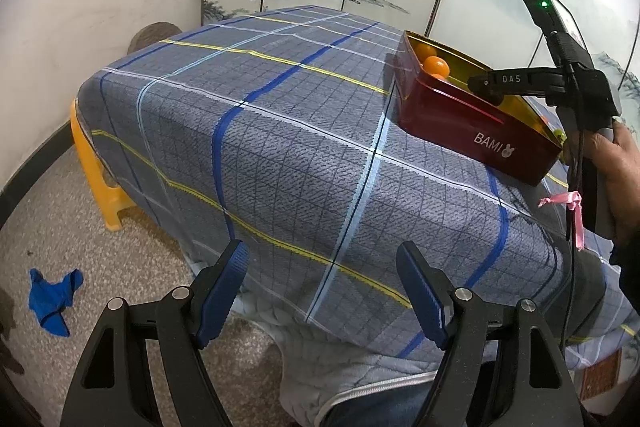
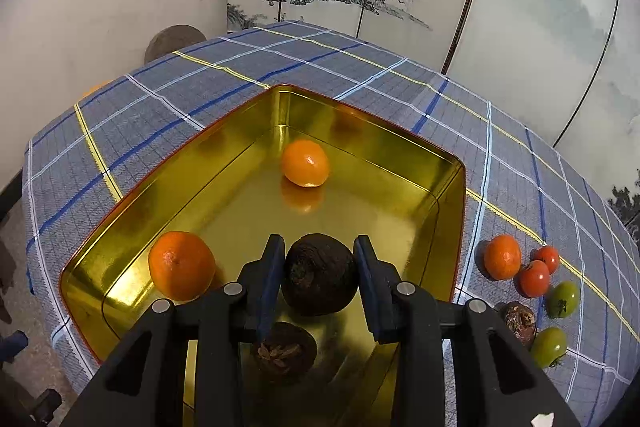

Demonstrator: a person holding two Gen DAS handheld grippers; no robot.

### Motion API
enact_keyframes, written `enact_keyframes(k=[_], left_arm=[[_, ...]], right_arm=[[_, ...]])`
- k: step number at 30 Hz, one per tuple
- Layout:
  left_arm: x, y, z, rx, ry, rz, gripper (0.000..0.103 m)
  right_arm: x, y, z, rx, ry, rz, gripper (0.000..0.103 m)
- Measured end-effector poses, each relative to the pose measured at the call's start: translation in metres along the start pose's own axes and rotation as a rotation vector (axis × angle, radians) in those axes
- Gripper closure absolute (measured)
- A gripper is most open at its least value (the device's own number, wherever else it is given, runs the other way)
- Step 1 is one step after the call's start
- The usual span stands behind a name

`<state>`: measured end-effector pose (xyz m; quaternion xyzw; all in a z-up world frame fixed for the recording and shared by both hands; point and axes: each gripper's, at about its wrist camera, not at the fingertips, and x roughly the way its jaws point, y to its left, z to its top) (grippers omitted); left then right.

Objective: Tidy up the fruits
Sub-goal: 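Carry the brown fruit into the tin and open the right tool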

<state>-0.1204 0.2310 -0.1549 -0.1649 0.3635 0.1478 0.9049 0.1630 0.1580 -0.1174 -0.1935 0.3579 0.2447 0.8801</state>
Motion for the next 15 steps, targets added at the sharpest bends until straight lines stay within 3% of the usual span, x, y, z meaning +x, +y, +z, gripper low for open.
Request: enact_keyframes(k=[15], left_arm=[[-0.012, -0.012, 0.003, 0.038, -0.012, 0.017, 0.026]], right_arm=[[0.0, -0.005, -0.001, 0.016, -0.007, 0.011, 0.07]])
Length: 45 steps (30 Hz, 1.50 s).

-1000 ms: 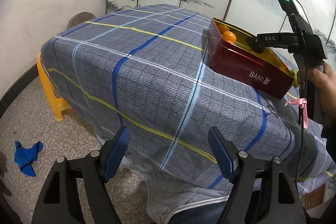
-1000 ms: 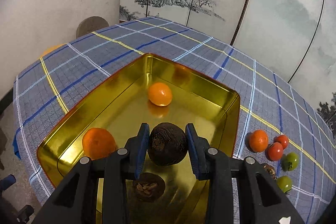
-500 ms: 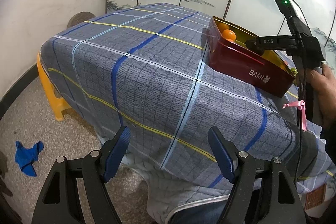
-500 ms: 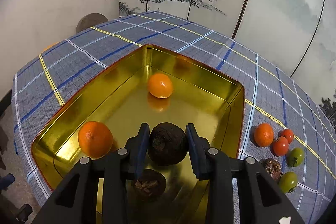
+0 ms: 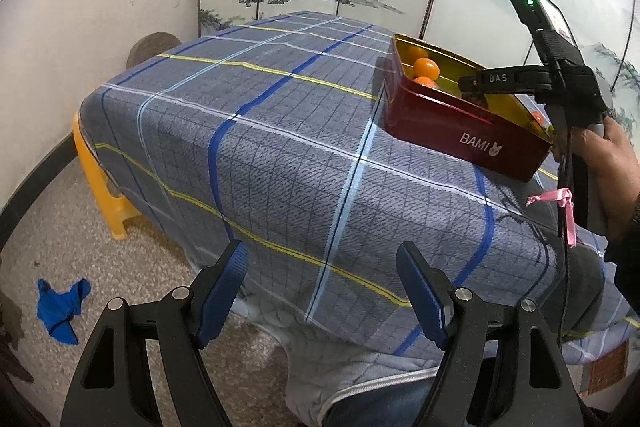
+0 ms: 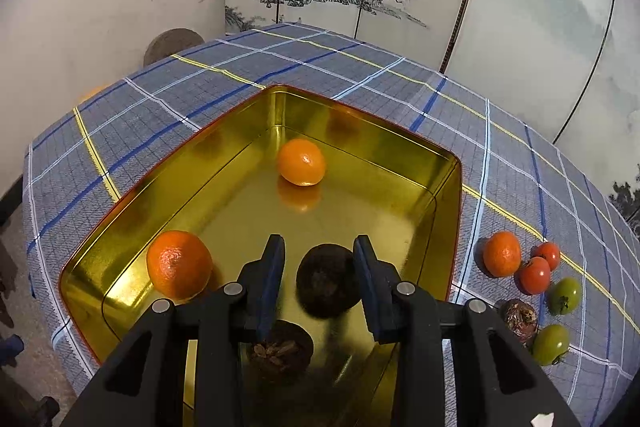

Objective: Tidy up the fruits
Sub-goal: 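Carry the brown fruit into the tin and open the right tool, then move the left tool to the green tomato in the fruit cluster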

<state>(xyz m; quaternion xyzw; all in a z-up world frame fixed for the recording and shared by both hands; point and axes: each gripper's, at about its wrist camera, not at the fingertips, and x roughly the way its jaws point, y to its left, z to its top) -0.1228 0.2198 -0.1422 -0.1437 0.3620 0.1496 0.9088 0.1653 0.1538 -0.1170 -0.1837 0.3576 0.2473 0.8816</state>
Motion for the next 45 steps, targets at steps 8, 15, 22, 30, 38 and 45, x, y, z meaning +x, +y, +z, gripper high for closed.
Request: enact_keyframes(k=[8, 15, 22, 30, 38, 45], left_arm=[[-0.01, -0.008, 0.002, 0.026, -0.014, 0.016, 0.026], [-0.015, -0.016, 0.006, 0.051, -0.024, 0.03, 0.026], [-0.019, -0.043, 0.023, 0.126, -0.059, 0.003, 0.026], [-0.022, -0.121, 0.081, 0.224, -0.148, -0.159, 0.026], [0.005, -0.228, 0.112, 0.336, -0.111, -0.331, 0.026], [0.054, -0.325, 0.11, 0.435, -0.051, -0.376, 0.026]], right_arm=[[0.0, -0.001, 0.0, 0.009, -0.009, 0.011, 0.07], [-0.017, -0.001, 0.002, 0.016, -0.057, 0.036, 0.048], [-0.067, -0.02, 0.006, 0.043, -0.201, 0.046, 0.011], [-0.09, -0.155, -0.042, 0.249, -0.228, -0.149, 0.003], [-0.101, -0.313, -0.14, 0.591, -0.158, -0.328, 0.003], [-0.106, -0.362, -0.19, 0.769, -0.141, -0.315, 0.002]])
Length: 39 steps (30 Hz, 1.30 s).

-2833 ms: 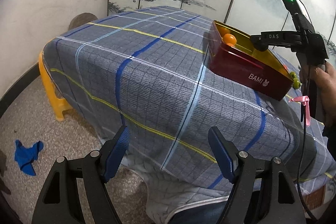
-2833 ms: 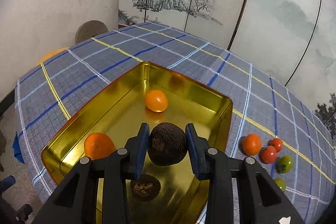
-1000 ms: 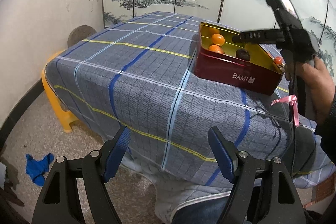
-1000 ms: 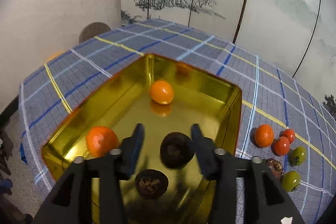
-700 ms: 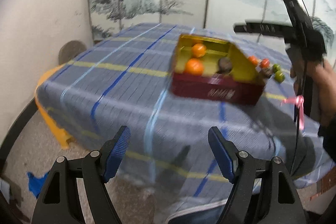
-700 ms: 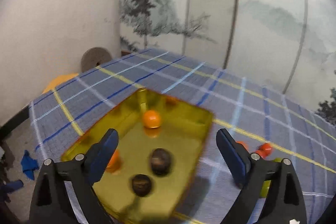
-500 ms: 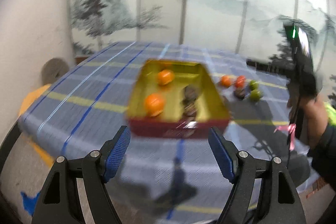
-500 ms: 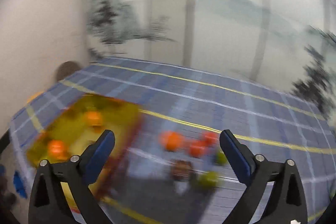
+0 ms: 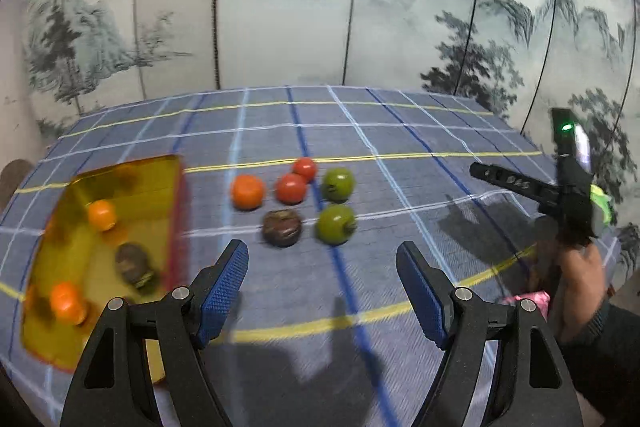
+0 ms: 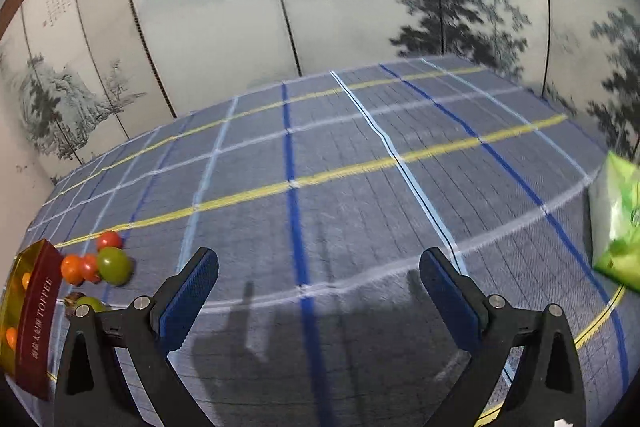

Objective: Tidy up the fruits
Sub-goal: 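Move the left tool to the green tomato in the fruit cluster, then close the left tool on the green tomato and lift it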

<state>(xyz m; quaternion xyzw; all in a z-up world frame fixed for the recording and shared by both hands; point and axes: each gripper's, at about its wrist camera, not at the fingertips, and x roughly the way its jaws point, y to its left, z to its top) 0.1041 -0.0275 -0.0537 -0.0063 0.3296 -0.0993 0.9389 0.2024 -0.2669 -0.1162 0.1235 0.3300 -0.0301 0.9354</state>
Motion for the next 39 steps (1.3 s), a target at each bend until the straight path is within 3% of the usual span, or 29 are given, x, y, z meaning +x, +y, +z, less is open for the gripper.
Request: enact_keyframes(k=[9, 12, 14, 18, 21, 23, 24, 30, 39], left_arm=[[0.075, -0.03, 0.009, 0.044, 0.072, 0.027, 0.029], [0.091, -0.032, 0.011, 0.056, 0.098, 0.04, 0.035], [0.099, -0.033, 0.013, 0.06, 0.106, 0.049, 0.045], [0.111, -0.033, 0.016, 0.079, 0.123, 0.088, 0.046], [0.118, -0.033, 0.016, 0.104, 0.147, 0.125, 0.056], [0.123, -0.033, 0.014, 0.106, 0.168, 0.122, 0.065], [0.125, -0.033, 0.013, 0.102, 0.181, 0.109, 0.065], [0.123, -0.041, 0.013, 0.134, 0.171, 0.103, 0.066], [0.091, -0.041, 0.032, 0.105, 0.102, 0.052, 0.066]], right_arm=[[0.007, -0.051, -0.007, 0.227, 0.051, 0.081, 0.001], [0.007, -0.051, -0.006, 0.229, 0.052, 0.085, 0.0], [0.008, -0.05, -0.006, 0.224, 0.054, 0.085, 0.0], [0.006, -0.057, -0.007, 0.253, 0.04, 0.118, 0.0], [0.007, -0.059, -0.007, 0.261, 0.036, 0.127, 0.0], [0.006, -0.059, -0.007, 0.266, 0.033, 0.133, 0.0], [0.006, -0.059, -0.007, 0.268, 0.032, 0.134, 0.0], [0.006, -0.06, -0.008, 0.272, 0.03, 0.138, 0.0], [0.006, -0.059, -0.007, 0.274, 0.03, 0.137, 0.0]])
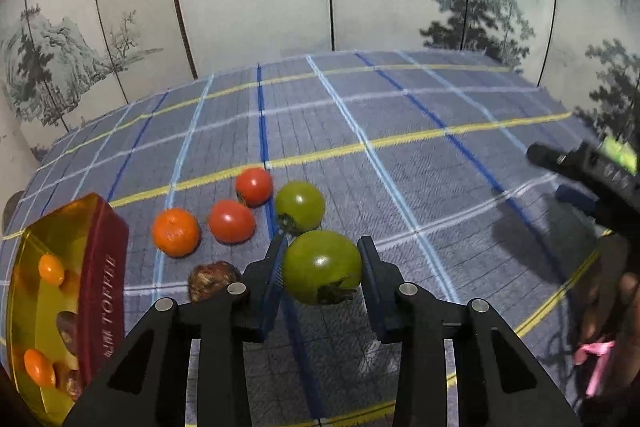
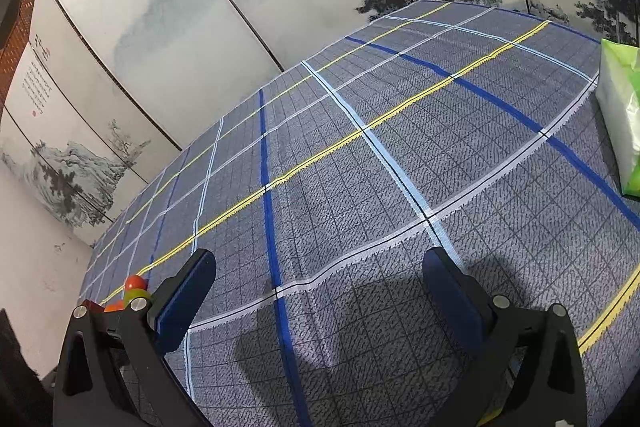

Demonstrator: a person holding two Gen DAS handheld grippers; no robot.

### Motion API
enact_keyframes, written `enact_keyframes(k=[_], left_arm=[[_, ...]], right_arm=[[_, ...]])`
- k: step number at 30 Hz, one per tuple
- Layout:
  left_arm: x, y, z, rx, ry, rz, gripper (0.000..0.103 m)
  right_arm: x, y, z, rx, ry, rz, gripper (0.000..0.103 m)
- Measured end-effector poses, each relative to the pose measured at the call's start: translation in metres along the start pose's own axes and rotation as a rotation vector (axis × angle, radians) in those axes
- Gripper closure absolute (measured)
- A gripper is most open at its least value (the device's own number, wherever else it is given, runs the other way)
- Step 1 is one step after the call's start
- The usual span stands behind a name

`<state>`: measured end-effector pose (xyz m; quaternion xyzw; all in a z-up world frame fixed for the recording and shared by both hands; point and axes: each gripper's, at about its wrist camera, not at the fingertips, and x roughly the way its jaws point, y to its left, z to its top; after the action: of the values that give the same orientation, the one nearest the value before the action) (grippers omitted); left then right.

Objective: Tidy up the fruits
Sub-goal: 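Close the left tool on the green tomato and lift it, then carry the green tomato with the left tool over the gold tin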

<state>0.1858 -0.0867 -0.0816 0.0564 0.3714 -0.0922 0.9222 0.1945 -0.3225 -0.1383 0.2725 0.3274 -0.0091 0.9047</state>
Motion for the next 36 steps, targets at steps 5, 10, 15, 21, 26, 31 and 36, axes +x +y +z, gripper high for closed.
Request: enact_keyframes(k=[5, 10, 15, 21, 26, 31, 36], left_arm=[[-0.025, 0.018, 0.013, -0.033, -0.042, 0.005, 0.066], [-0.046, 0.045, 0.025, -0.071, -0.074, 0.026, 0.066], [-0.063, 0.089, 0.036, -0.111, -0.094, 0.09, 0.066], [-0.077, 0.149, 0.037, -0.175, -0.094, 0.173, 0.066], [-0.084, 0.199, 0.029, -0.237, -0.075, 0.237, 0.066], [-0.084, 0.251, 0.01, -0.326, -0.013, 0.284, 0.066], [-0.07, 0.281, -0.016, -0.37, 0.067, 0.314, 0.066]], right_arm=[[0.0, 0.0, 0.0, -0.001, 0.0, -0.002, 0.0], [0.0, 0.0, 0.0, 0.0, 0.0, -0.001, 0.0], [0.001, 0.0, 0.0, 0.001, -0.001, -0.002, 0.0], [0.001, 0.0, 0.0, 0.002, -0.001, -0.002, 0.0], [0.0, 0.0, 0.0, 0.003, -0.002, -0.002, 0.0], [0.0, 0.0, 0.0, 0.003, -0.001, -0.004, 0.0], [0.001, 0.001, 0.001, 0.003, -0.002, -0.005, 0.0]])
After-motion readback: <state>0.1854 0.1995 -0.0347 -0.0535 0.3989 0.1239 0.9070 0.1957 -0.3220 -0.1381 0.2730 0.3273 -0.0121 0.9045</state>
